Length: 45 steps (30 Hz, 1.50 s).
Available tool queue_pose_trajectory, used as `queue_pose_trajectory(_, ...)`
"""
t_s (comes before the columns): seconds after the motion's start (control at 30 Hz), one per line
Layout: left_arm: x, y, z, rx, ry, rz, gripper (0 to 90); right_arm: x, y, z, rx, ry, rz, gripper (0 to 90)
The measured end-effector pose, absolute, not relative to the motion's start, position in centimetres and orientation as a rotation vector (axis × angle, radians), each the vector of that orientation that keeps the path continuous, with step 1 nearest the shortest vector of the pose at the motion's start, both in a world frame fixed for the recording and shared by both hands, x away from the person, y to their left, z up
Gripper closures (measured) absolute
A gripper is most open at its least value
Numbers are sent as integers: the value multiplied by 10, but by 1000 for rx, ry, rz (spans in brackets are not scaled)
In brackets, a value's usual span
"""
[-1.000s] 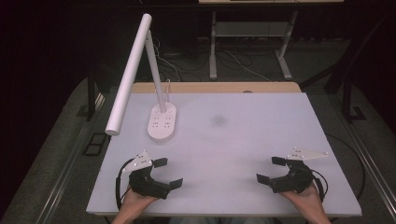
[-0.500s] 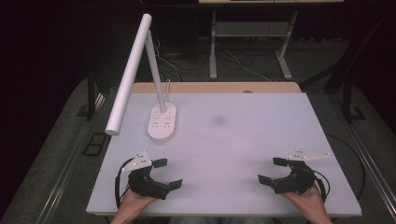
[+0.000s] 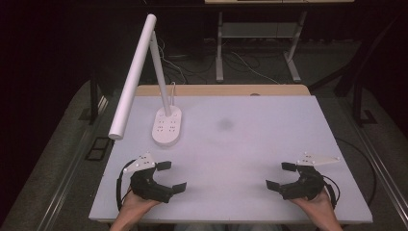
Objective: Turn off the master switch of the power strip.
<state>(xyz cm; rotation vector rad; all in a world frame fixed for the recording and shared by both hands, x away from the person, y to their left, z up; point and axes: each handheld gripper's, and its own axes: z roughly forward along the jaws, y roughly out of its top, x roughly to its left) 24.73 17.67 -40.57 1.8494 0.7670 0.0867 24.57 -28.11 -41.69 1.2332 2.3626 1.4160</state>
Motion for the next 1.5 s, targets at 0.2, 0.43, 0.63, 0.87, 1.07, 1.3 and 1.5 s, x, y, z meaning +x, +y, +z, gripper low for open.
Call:
queue_pose_trajectory(0.2, 251, 180, -400, 1853, 775, 89, 0, 245, -282, -417, 1235, 2357, 1423, 0)
queue_pose_trajectory(0.43, 256, 185, -396, 1857, 790, 90, 0, 245, -285, -416, 1241, 2344, 1422, 0)
queue_pose_trajectory(0.63, 262, 189, -393, 1857, 807, 98, 0, 245, -285, -416, 1244, 2344, 1425, 0)
queue_pose_trajectory(0.87, 270, 198, -391, 1850, 838, 98, 0, 245, -284, -417, 1247, 2352, 1419, 0)
queue_pose_trajectory(1.07, 276, 203, -389, 1862, 857, 113, 0, 246, -284, -418, 1236, 2353, 1416, 0)
queue_pose_trajectory(1.3, 284, 207, -382, 1874, 865, 123, 0, 245, -285, -417, 1245, 2354, 1408, 0)
queue_pose_trajectory(1.5, 290, 211, -378, 1881, 876, 129, 0, 246, -285, -417, 1246, 2356, 1408, 0)
